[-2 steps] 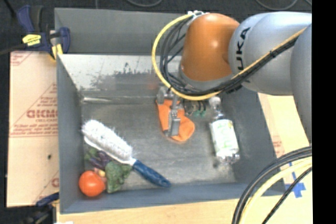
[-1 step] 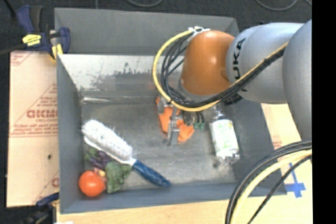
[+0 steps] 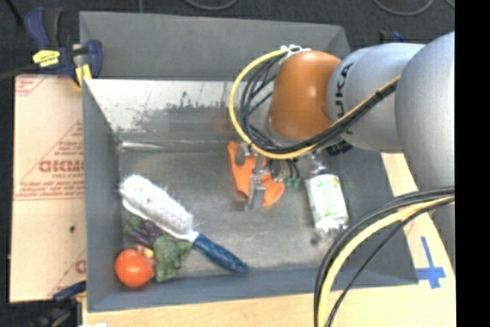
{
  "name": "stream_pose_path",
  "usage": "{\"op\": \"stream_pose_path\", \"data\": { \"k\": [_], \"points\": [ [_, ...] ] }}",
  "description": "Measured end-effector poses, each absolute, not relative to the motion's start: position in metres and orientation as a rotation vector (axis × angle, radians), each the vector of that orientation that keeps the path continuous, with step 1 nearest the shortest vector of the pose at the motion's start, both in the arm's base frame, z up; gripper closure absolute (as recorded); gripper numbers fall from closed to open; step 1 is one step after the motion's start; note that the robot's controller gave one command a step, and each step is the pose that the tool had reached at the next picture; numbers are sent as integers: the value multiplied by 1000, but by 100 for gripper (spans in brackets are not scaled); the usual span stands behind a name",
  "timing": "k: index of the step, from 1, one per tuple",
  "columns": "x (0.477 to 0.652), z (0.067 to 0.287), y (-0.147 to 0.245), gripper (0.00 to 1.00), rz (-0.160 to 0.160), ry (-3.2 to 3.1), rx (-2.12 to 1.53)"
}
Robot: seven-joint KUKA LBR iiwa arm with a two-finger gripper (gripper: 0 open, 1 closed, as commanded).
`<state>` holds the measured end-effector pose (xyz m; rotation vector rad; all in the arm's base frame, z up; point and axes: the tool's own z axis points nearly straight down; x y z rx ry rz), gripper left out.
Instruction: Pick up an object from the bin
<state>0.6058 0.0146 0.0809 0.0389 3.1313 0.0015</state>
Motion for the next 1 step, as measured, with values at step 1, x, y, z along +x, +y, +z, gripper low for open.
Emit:
{"op": "stream_pose_path", "data": {
  "k": [1],
  "points": [
    [616, 65, -4, 0, 2, 3132, -58]
  ]
}}
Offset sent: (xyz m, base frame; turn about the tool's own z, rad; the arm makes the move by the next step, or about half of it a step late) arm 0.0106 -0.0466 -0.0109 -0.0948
